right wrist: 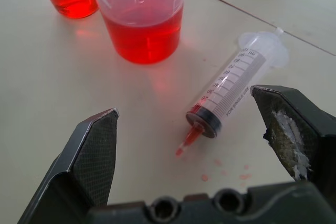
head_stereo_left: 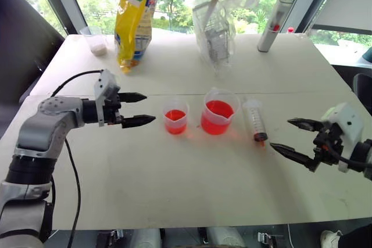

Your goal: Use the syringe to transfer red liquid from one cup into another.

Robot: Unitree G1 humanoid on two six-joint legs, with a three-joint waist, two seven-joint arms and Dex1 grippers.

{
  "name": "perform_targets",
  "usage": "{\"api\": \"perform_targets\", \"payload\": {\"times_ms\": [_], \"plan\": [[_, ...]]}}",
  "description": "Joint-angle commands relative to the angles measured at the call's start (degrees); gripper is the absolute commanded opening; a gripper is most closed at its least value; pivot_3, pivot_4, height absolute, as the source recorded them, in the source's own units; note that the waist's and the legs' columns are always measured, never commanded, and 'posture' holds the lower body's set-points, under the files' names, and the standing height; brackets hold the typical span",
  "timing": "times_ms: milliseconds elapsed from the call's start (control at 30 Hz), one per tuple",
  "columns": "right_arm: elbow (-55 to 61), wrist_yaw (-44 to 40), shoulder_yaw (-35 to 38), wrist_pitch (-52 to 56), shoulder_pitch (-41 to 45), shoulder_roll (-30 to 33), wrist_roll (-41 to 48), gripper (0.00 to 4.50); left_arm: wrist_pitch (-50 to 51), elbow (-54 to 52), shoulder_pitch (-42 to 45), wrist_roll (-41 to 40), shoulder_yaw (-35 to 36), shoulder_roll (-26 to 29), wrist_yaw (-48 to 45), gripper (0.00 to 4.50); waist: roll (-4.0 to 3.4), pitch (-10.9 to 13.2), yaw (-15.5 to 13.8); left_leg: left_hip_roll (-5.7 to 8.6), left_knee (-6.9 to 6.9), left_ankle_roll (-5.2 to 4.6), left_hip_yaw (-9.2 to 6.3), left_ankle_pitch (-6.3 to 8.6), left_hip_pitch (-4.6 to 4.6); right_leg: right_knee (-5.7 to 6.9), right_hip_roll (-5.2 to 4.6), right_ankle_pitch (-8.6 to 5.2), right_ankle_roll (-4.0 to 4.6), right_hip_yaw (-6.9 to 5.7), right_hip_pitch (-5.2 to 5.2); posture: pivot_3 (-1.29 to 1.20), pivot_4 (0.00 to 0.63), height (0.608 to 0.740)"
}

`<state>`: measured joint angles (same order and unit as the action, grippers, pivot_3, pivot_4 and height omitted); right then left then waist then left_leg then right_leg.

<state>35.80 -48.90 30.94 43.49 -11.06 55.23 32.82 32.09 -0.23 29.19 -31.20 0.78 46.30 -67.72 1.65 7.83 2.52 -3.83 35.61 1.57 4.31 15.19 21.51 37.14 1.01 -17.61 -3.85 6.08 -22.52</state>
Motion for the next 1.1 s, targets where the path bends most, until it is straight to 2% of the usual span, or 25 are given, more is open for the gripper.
{"api": "perform_targets", "payload": {"times_ms": [33,667,1100], "plan": [[1.3,-0.4,2.4,0.6,0.6,1.1,1.1,4.42,-0.6,-1.2,0.5,0.0,0.6,1.2,-2.0,4.50,-0.01,0.0,0.0,0.00,0.02,0.00,0.00,0.00,-0.01,0.01,-0.01,0.00,0.00,0.00,0.01,0.00,0.150,0.739],[3.3,0.8,4.1,4.0,-0.1,0.4,3.3,4.42,-0.7,-2.5,1.9,1.0,-0.7,0.3,-3.6,4.50,0.00,0.0,0.0,0.00,0.33,0.00,0.04,0.00,0.01,0.05,-0.18,-0.01,-0.01,0.01,0.12,0.00,0.150,0.739],[2.2,4.5,4.5,11.4,5.4,2.1,8.3,4.42,-0.2,-3.4,2.4,1.0,-0.7,0.5,-4.3,4.50,-0.01,0.0,0.0,-0.01,0.33,0.00,0.04,0.00,0.01,0.05,-0.17,-0.01,-0.01,0.01,0.12,0.00,0.150,0.739]]}}
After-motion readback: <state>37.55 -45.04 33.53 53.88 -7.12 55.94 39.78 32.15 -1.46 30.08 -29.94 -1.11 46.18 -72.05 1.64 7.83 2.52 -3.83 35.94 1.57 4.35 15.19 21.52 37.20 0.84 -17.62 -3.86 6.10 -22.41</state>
